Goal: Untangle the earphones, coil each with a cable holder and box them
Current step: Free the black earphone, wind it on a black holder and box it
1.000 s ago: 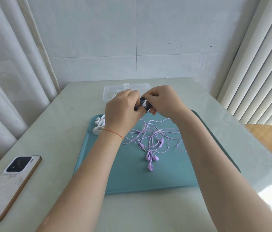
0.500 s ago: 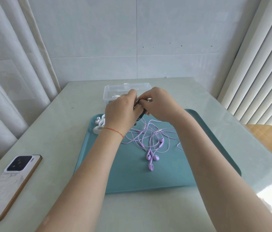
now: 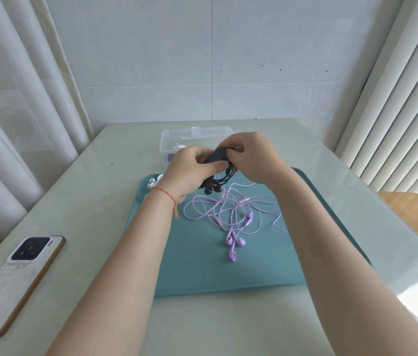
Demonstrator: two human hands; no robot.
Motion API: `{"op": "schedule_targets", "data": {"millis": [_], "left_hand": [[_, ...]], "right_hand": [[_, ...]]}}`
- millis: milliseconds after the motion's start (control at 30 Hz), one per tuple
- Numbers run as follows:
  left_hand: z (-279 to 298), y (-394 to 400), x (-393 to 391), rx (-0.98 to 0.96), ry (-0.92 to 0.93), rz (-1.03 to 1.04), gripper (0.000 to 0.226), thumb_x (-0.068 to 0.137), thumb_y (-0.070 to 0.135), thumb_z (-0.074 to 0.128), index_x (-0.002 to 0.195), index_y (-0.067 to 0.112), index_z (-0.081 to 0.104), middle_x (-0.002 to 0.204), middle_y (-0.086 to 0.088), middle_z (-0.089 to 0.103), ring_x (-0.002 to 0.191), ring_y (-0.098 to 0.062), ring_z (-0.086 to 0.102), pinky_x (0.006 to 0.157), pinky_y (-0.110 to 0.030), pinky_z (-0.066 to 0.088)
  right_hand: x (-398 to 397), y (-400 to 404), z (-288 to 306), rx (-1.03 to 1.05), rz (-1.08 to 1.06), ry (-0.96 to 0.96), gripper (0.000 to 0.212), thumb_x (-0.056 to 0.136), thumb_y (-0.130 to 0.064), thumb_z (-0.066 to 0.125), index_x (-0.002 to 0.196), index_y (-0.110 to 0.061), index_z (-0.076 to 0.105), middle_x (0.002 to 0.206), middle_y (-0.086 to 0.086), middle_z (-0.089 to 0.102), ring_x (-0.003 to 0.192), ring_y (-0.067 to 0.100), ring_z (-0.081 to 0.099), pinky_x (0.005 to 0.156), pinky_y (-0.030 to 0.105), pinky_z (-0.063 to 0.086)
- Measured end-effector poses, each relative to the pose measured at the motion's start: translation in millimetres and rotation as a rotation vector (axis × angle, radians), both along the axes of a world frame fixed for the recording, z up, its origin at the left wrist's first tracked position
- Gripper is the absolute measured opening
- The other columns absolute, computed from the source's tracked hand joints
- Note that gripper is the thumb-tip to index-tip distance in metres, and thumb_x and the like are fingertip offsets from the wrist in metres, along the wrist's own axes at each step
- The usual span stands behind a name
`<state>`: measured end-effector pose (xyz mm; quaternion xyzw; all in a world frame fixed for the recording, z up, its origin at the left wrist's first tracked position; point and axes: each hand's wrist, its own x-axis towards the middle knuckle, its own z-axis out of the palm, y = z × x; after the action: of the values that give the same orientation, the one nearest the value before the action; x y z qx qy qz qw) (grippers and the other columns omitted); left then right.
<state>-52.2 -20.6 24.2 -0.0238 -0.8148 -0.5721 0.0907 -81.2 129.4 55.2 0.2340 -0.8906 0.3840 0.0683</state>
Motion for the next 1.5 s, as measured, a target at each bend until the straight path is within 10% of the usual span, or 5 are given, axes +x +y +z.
{"op": "schedule_targets", "data": {"millis": [367,700,967,1200,1500], "left_hand": [[3.7,1.6,2.5,0.289,-0.013,-0.005,0.024,0.085,0.004,0.069,0.108,0.002,0.061,0.082,-0.009,0.067,0.068,-0.015,0.064,0.055,-0.018,0.047],[7.7,-12.9,-1.2,0.631,-0.11,-0.168,0.017,0.094,0.016,0.054,0.097,0.005,0.066,0.084,-0.007,0.069,0.076,-0.017,0.066,0.068,-0.025,0.047],[7.8,-13.3,-1.1,0.923,-0.284,-0.147,0.018,0.084,0.024,0.06,0.092,0.008,0.064,0.089,-0.007,0.065,0.079,-0.017,0.057,0.055,-0.018,0.047],[5.7,-11.5,-0.3,0.762,-0.444,-0.161,0.029,0.093,0.026,0.047,0.077,0.015,0.069,0.077,-0.004,0.067,0.061,-0.013,0.059,0.048,-0.019,0.037],[2.3,-9.1,-0.5,0.925,-0.528,-0.36,0.018,0.079,0.024,0.044,0.081,0.013,0.059,0.072,-0.005,0.054,0.042,-0.01,0.04,0.034,-0.016,0.018]], "right_hand": [[0.5,0.5,-1.3,-0.209,0.024,-0.095,0.02,0.091,-0.01,0.054,0.097,-0.019,0.07,0.081,0.012,0.071,0.067,0.023,0.064,0.067,0.025,0.056],[-0.9,8.4,3.1,-0.652,0.164,-0.466,0.024,0.099,-0.018,0.046,0.105,-0.005,0.066,0.082,0.01,0.062,0.072,0.022,0.06,0.068,0.031,0.052],[0.2,7.0,-0.9,-0.482,0.254,-0.451,0.039,0.084,0.014,0.038,0.107,-0.007,0.063,0.093,0.015,0.063,0.077,0.023,0.063,0.077,0.035,0.055],[1.1,0.4,-1.9,-0.33,0.113,-0.218,0.014,0.084,0.004,0.059,0.087,-0.007,0.067,0.061,-0.001,0.065,0.053,0.009,0.059,0.059,0.021,0.052],[-1.4,0.8,-2.6,-0.324,0.139,-0.16,0.008,0.087,-0.012,0.067,0.094,-0.011,0.069,0.069,0.011,0.065,0.058,0.02,0.059,0.06,0.033,0.053]]}}
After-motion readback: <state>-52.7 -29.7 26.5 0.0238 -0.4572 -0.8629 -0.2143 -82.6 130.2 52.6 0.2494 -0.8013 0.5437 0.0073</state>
